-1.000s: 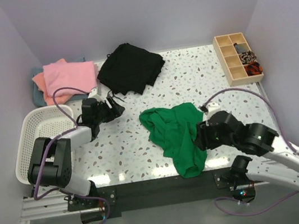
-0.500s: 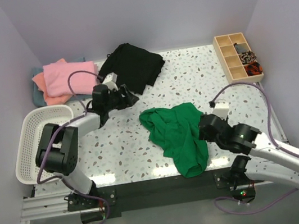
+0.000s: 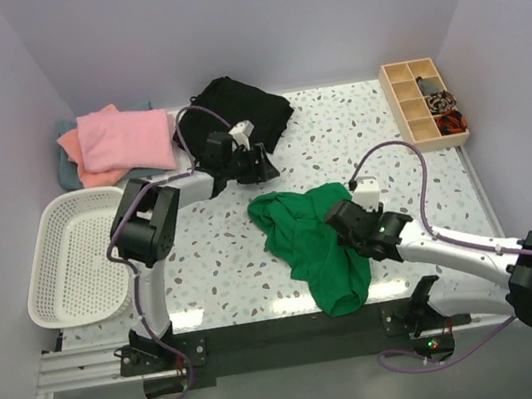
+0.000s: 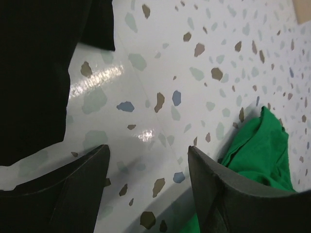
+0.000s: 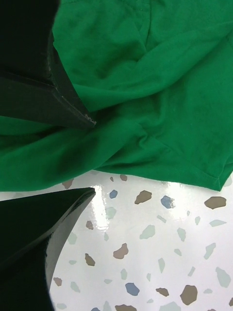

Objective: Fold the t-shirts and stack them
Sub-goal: Flatten out the tshirt

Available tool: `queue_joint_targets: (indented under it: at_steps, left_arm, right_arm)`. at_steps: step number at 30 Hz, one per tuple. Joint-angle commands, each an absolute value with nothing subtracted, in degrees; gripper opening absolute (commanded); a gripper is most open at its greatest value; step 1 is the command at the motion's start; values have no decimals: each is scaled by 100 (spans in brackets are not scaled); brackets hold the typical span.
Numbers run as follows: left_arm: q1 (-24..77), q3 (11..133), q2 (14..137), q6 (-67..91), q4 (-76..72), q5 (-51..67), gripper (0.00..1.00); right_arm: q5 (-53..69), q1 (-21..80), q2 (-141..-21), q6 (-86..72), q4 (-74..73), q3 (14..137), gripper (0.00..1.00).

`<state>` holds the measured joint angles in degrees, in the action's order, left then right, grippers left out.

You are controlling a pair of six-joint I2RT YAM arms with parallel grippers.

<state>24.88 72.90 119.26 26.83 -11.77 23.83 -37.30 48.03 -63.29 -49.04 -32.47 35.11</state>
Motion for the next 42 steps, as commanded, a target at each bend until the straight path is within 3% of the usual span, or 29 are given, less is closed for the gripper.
queue_joint_targets:
  at_steps: [1,6,11,14,15,16,24,33,36,38,42]
  left_arm:
    - [2636,7795,12260,2382,-818,2619,71]
    - [2751,8278,12489,2233,-563,2751,70]
    - [2874,8735,12726,1882,-27,3067,71]
    - [2953,8815,12806,1591,447,3260,71]
    - [2971,8798,12814,1521,518,3287,70]
    - [3006,8746,12780,1451,571,3305,70]
    - [3041,7612,12218,1696,-164,3235,64]
    - [3032,6453,11419,2196,-781,2699,53]
    - [3032,5907,11023,2381,-1080,2479,49]
    - [3032,5670,10829,2434,-1081,2225,47]
    - [3024,5327,10075,2487,-853,1522,41]
  right_arm:
    - [-3649,4554,-6539,-4861,-2672,3367,55]
    - [-3323,4316,-6767,-4790,-2312,3173,51]
    - [-2919,4219,-6908,-4808,-2135,3050,37]
    - [-2883,4219,-6812,-4816,-2171,3067,17]
    - [-2952,4219,-6777,-4816,-2197,3067,3]
    - [-2997,4210,-6698,-4816,-2241,3093,0]
    - [-3182,4210,-6222,-3370,-2803,4445,0]
    - [-2366,4219,-7705,-1803,-3155,8080,0]
    - [-2206,4227,-7910,-1714,-3498,8734,0]
    - [-2433,4219,-7736,-1827,-3594,8632,0]
    - [-2698,4227,-6787,-2258,-3753,7222,0]
